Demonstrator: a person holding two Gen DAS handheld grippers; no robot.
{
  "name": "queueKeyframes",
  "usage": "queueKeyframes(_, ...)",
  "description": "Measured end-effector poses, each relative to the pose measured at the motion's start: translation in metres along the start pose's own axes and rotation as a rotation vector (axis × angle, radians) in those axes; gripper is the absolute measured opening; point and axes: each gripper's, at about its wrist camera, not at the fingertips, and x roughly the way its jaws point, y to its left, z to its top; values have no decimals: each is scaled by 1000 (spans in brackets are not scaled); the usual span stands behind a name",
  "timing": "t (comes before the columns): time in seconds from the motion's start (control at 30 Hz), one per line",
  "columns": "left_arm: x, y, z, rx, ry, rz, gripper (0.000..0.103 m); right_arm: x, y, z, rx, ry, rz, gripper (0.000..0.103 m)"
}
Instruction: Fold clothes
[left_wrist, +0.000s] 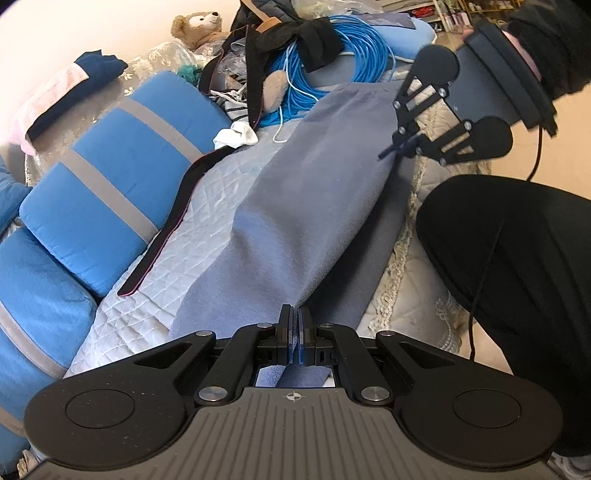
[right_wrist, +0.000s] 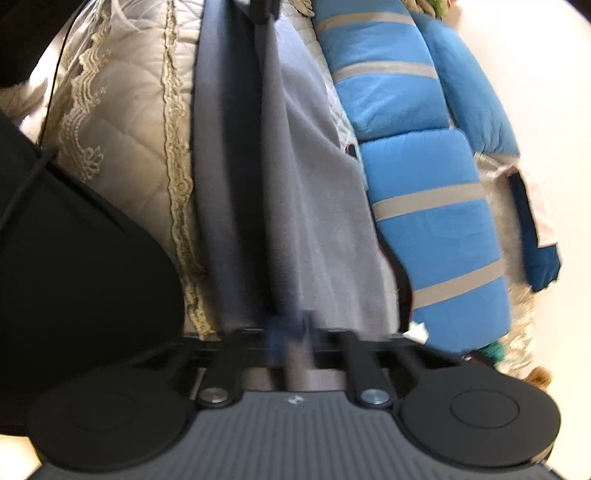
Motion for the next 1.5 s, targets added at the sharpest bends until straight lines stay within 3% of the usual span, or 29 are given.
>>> queueKeyframes(0.13,6,-8,-4,22,16,-4,3,-2,-13,1,69,21,62,0)
queueKeyframes(0.5,30,-22,-22,99,85,18,4,8,-14,2,84,78,180,1)
queueKeyframes(0.53,29,-21,-23,94,83,19,4,8,-15,3,88,78,183,21)
queueKeyframes(0.57,26,-19,-23,87,82,18,5,6,-16,4,94,76,183,27)
queueKeyframes(0.67,12,-12,-26,76,84,32,7,-2,-27,9,165,42,176,70)
queueKeyframes(0.7,7,-10,-28,76,88,52,12,-6,-32,12,204,24,172,74)
queueKeyframes(0.77,-3,-6,-34,79,90,98,54,-12,-33,22,228,-17,157,78)
queueKeyframes(0.87,-18,2,-46,87,90,181,64,-21,-30,40,247,-79,132,84)
queueKeyframes(1.03,-25,12,-70,138,152,284,64,-27,-24,70,274,-162,114,90)
queueKeyframes(1.2,-14,5,-89,283,219,366,64,-26,-19,91,303,-194,121,92)
queueKeyframes(1.4,3,-5,-95,378,228,452,62,-26,-14,109,339,-218,136,96)
queueKeyframes(1.43,5,-7,-95,392,227,456,52,-26,-14,113,345,-221,139,97)
queueKeyframes(1.47,7,-9,-95,405,229,457,28,-26,-13,116,351,-225,142,97)
queueKeyframes(1.5,8,-10,-95,417,235,456,15,-26,-12,119,357,-229,144,97)
